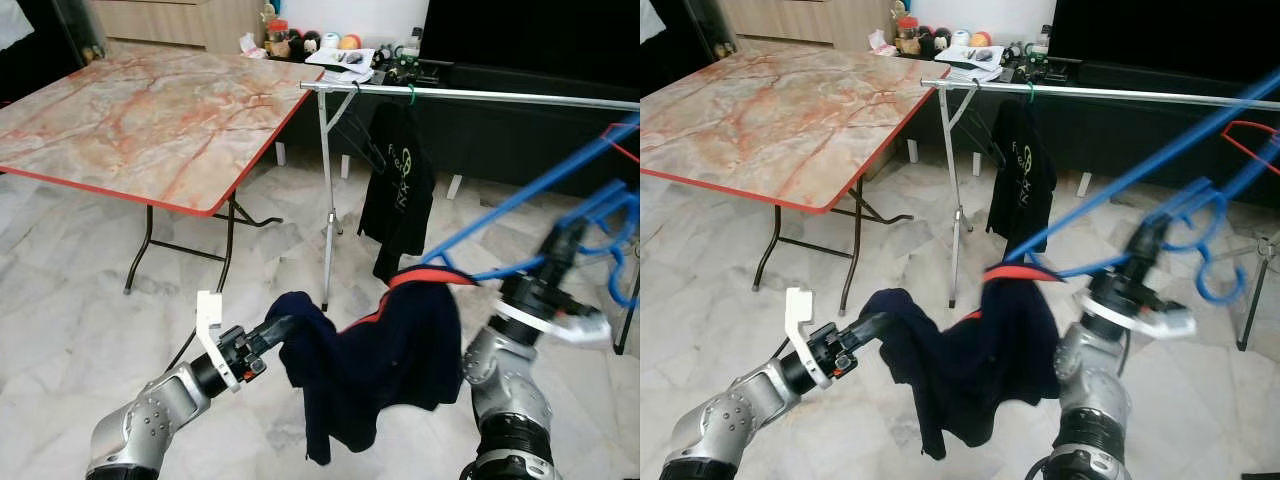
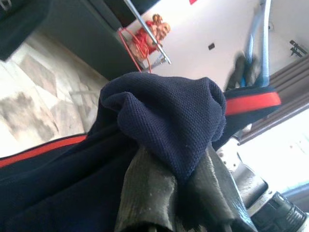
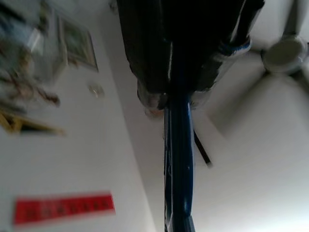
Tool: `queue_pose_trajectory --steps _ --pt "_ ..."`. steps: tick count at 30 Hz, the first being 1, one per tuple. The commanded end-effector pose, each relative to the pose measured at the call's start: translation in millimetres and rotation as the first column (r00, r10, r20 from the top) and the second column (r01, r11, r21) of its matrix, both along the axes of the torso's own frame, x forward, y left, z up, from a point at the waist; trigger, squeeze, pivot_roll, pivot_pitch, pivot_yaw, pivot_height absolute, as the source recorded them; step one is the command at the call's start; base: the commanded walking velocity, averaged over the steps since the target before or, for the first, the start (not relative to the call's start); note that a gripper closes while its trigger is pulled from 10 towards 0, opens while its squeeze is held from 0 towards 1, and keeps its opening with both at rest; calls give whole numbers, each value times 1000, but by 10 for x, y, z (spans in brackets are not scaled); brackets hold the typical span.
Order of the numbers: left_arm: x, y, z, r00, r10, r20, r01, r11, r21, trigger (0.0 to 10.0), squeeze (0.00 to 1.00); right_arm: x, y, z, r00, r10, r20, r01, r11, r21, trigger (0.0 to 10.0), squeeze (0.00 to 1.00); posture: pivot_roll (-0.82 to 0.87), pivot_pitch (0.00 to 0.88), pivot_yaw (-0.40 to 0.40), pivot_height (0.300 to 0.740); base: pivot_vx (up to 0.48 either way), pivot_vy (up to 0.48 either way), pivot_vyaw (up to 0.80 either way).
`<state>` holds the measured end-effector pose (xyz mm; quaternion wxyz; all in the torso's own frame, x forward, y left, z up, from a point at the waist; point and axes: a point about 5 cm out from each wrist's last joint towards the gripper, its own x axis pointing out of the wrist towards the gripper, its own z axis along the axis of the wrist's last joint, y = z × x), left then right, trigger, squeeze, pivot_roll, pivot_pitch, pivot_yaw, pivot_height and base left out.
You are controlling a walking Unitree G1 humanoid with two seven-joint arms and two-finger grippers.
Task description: Hang hanger
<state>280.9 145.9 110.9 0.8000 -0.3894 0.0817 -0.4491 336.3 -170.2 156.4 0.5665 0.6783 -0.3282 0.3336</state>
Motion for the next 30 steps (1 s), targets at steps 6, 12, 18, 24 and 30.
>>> queue_pose_trajectory --steps 6,12,18,24,30 --pt "-40 29 80 1000 -3 22 3 1000 -5 0 0 -71 -344 110 985 -159 70 137 959 247 10000 0 86 72 11 740 0 0 0" --pt "-60 -16 66 1000 -23 17 23 1000 14 0 0 91 -287 -282 921 -204 -332 217 976 1 10000 0 112 86 13 740 0 0 0" --pt "-82 49 20 1000 -2 -10 2 1000 10 0 0 92 -21 -19 983 -143 -116 86 912 -401 10000 0 77 75 13 740 0 0 0" --pt "-71 28 -8 1000 -2 -14 3 999 42 0 0 156 -231 -477 750 -461 -474 186 835 -518 10000 0 77 73 14 740 0 0 0" --pt "-58 60 -109 999 38 -38 -34 994 108 0 0 66 -299 -697 659 -542 -522 94 748 -657 10000 0 80 69 16 740 0 0 0"
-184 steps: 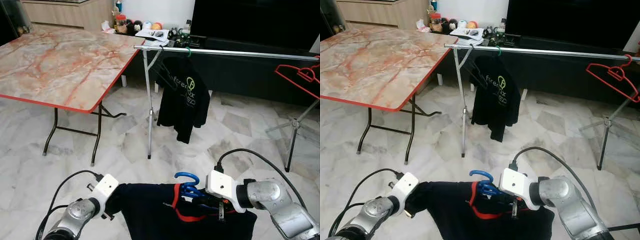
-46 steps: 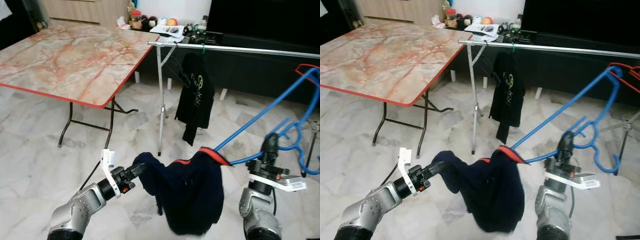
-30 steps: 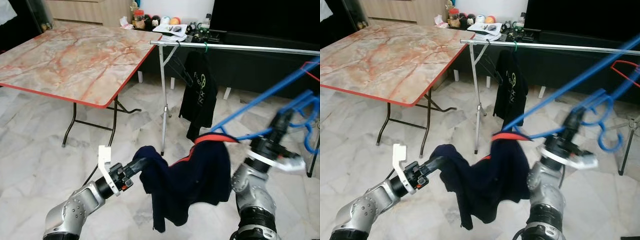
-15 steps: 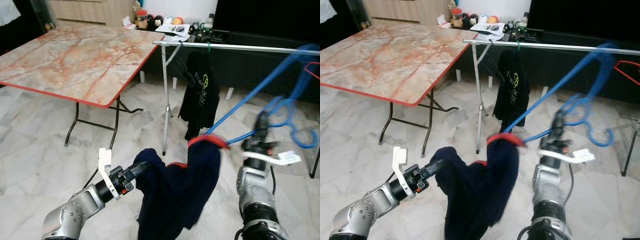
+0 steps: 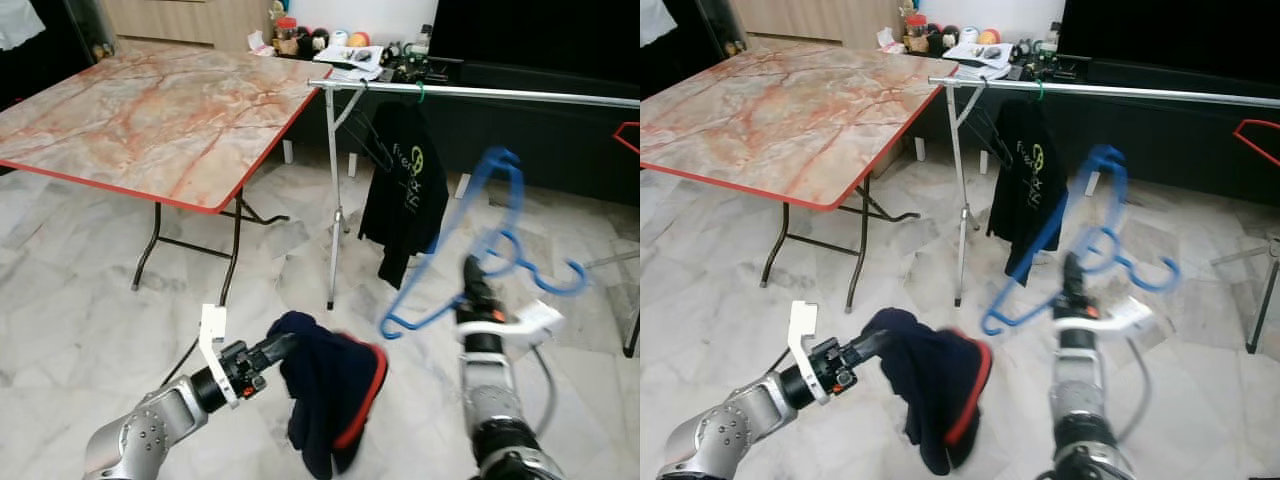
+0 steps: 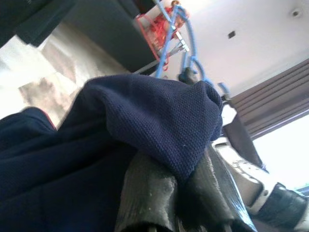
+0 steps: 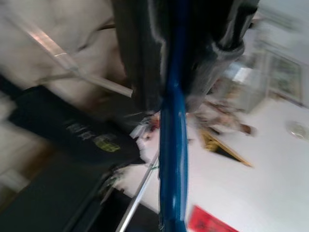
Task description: Hang hanger
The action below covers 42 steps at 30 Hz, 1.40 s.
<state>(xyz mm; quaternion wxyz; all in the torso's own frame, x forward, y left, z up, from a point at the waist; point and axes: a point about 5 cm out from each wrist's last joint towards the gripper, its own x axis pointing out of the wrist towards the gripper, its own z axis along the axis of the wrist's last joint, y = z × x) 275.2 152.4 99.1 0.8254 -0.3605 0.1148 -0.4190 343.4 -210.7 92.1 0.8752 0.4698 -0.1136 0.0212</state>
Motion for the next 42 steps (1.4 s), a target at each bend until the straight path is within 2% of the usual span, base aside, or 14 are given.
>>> queue_pose_trajectory --steps 1,2,4,7,13,20,21,22,24,25,28,30,38,42 --pt "37 30 -57 999 46 -8 -45 997 67 0 0 -39 166 -194 985 73 -158 -93 988 -123 10000 0 76 70 15 740 0 0 0" --pt "80 76 -143 993 111 -26 -107 985 137 549 0 -107 223 -374 943 93 -319 -182 947 -265 10000 0 71 68 15 740 0 0 0" --pt "105 108 -199 987 154 -35 -145 972 184 0 0 -166 249 -499 906 81 -416 -244 902 -355 10000 0 71 68 15 740 0 0 0" --pt "166 239 -390 940 341 -29 -313 891 330 10000 0 -526 138 -939 783 -61 -619 -325 808 -491 10000 0 60 62 13 740 0 0 0" --pt "135 452 -616 845 534 -38 -457 756 468 10000 0 -1110 -16 -1414 587 -226 -778 -456 701 -548 10000 0 54 63 11 740 0 0 0" --pt "-73 767 -958 735 677 -28 -499 569 654 10000 0 -1421 -93 -1581 522 -315 -793 -543 594 -594 10000 0 31 58 19 740 0 0 0" --pt "-125 874 -1014 672 740 -32 -530 510 677 10000 0 -1466 -90 -1608 509 -320 -799 -559 583 -589 10000 0 27 57 20 740 0 0 0" --pt "-125 874 -1014 672 740 -32 -530 510 677 10000 0 -1466 -90 -1608 509 -320 -799 -559 583 -589 10000 0 27 57 20 740 0 0 0" --pt "-255 1088 -1104 532 846 -41 -584 402 706 10000 0 -1553 -75 -1659 483 -317 -816 -568 596 -567 10000 0 32 51 18 740 0 0 0" --pt "-295 1136 -1127 499 866 -46 -591 379 712 10000 0 -1575 -71 -1671 477 -315 -821 -568 602 -561 10000 0 32 50 18 740 0 0 0" --pt "-368 1121 -1187 510 859 -48 -580 384 719 10000 0 -1645 -32 -1717 453 -301 -839 -600 593 -537 10000 0 28 46 15 740 0 0 0" --pt "-392 973 -1233 590 807 -19 -549 418 724 10000 0 -1697 13 -1753 438 -283 -853 -633 577 -516 10000 0 31 41 17 740 0 0 0" --pt "-502 850 -1384 596 802 -41 -501 411 762 10000 0 -1773 78 -1799 427 -268 -863 -690 520 -503 10000 0 6 31 20 740 0 0 0" --pt "-482 802 -1365 622 783 -29 -518 439 734 10000 0 -1811 79 -1814 415 -269 -869 -668 558 -492 10000 0 5 29 32 740 0 0 0"
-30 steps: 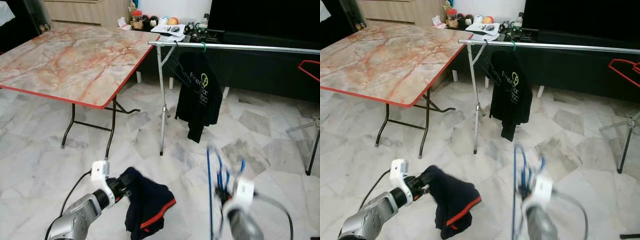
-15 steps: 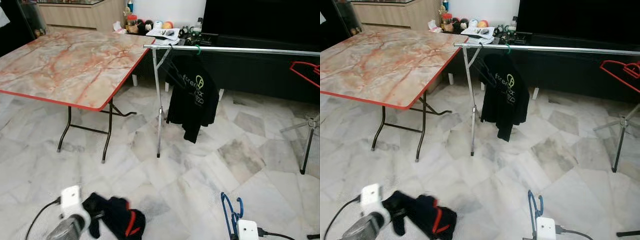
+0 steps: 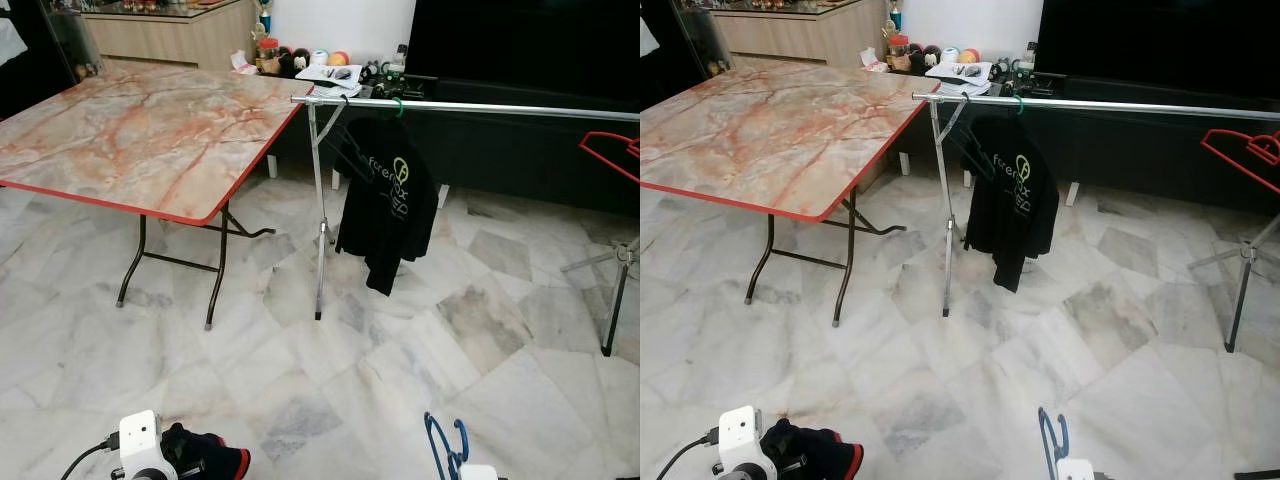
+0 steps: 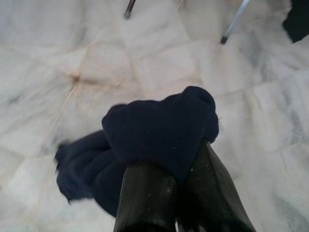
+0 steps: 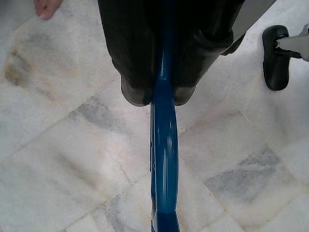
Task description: Hang hanger
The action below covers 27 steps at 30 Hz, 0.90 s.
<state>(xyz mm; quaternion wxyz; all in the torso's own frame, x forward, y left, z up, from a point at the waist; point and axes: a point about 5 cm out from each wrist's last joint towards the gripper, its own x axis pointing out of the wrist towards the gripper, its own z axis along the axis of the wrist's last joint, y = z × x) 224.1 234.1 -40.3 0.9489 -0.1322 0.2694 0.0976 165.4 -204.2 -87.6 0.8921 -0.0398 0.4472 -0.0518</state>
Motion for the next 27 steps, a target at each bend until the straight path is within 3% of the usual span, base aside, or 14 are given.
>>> queue_pose_trajectory --steps 1,11,13,17,27 --pt "32 -17 34 999 -32 35 32 999 12 10000 0 -42 20 -22 1000 -14 -13 14 1000 12 10000 0 3 28 35 740 0 0 0" --pt "91 -54 84 994 -64 85 61 997 45 10000 0 -82 116 -53 1000 -21 -23 21 999 40 10000 0 -5 21 46 740 0 0 0" --pt "139 -68 135 989 -71 129 66 997 44 10000 0 -99 137 -63 999 -20 -28 22 999 44 10000 0 -3 19 46 740 0 390 0" --pt "168 -81 171 982 -111 150 100 992 77 10000 0 -110 158 -69 999 -27 -27 29 998 54 10000 0 -3 15 49 740 0 480 0" --pt "308 -189 245 973 -127 193 116 991 68 10000 0 -88 205 -67 1000 -14 -28 15 998 65 10000 0 4 42 47 740 0 480 0"
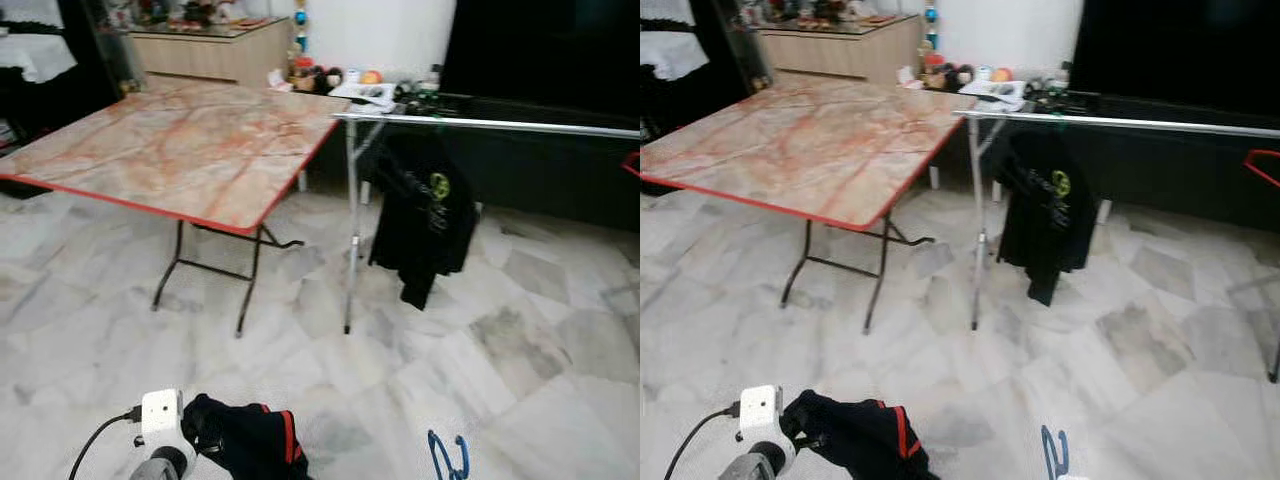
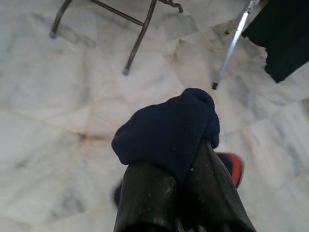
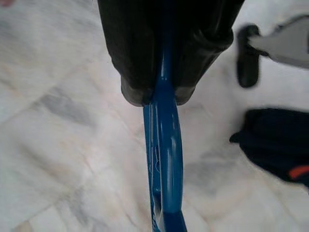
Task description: Hang hanger
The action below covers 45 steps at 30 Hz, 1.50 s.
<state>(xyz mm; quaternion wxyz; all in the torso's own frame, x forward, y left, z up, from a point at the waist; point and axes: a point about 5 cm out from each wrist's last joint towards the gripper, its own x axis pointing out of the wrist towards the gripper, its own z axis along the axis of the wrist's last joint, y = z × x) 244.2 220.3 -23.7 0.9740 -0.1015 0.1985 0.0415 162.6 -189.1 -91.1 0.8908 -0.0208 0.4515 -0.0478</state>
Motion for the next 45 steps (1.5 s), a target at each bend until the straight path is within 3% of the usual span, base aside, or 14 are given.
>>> queue_pose_trajectory --steps 1,15,28,33,39,45 --pt "122 -53 88 999 -13 46 13 1000 2 10000 0 -50 52 -29 1000 -4 -18 5 1000 28 10000 0 4 53 47 740 0 480 0" --pt "228 62 210 996 -1 94 1 1000 0 10000 0 -24 35 -18 1000 -15 -16 16 1000 26 10000 0 20 69 42 740 0 480 0" --pt "348 -50 397 979 -24 205 23 1000 9 10000 0 -25 35 -20 1000 -5 -24 5 1000 27 10000 0 32 79 38 740 0 480 0" --pt "411 -103 554 964 -24 266 21 1000 12 10000 0 -29 31 -23 1000 -3 -28 4 1000 28 10000 0 36 82 37 740 0 480 0" --pt "421 -119 609 959 -25 283 22 1000 14 10000 0 -25 42 -23 1000 3 -30 -2 1000 29 10000 0 41 91 36 740 0 469 0" --pt "393 -132 662 956 -33 290 25 999 29 10000 0 -29 42 -26 999 5 -35 -4 1000 28 10000 0 41 97 34 740 0 0 0"
